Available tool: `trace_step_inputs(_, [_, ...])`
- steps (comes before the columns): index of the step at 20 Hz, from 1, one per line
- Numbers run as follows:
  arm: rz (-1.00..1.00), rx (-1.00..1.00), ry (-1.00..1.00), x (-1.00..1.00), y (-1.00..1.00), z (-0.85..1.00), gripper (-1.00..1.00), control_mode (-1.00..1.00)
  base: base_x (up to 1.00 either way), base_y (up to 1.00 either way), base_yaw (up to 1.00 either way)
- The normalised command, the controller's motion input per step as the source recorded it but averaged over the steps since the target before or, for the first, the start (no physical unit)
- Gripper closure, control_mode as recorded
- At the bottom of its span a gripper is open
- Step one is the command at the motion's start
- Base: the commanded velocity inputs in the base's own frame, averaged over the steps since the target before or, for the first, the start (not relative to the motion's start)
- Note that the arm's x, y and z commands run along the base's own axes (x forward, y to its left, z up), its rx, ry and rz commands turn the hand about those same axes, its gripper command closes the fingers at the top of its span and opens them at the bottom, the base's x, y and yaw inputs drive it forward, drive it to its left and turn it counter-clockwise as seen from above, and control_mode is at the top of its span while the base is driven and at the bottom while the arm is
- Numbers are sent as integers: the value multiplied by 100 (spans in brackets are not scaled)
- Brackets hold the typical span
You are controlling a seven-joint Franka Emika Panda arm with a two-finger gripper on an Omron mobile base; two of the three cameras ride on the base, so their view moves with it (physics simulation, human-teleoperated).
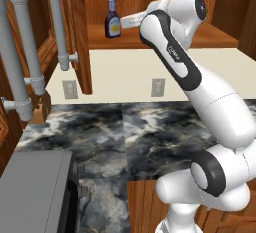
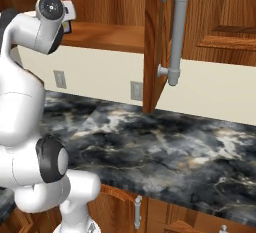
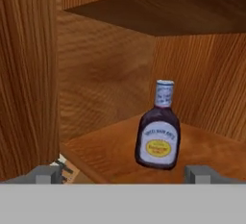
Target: Move the condiment bottle and shaker from the cabinet to the dining counter.
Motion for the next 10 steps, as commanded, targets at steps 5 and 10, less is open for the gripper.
trace_step_inputs(5, [2, 0, 5, 30, 16, 23, -100, -100, 0, 0, 0])
trace_step_inputs(10, [0, 0, 7, 34, 2, 7, -100, -100, 0, 0, 0])
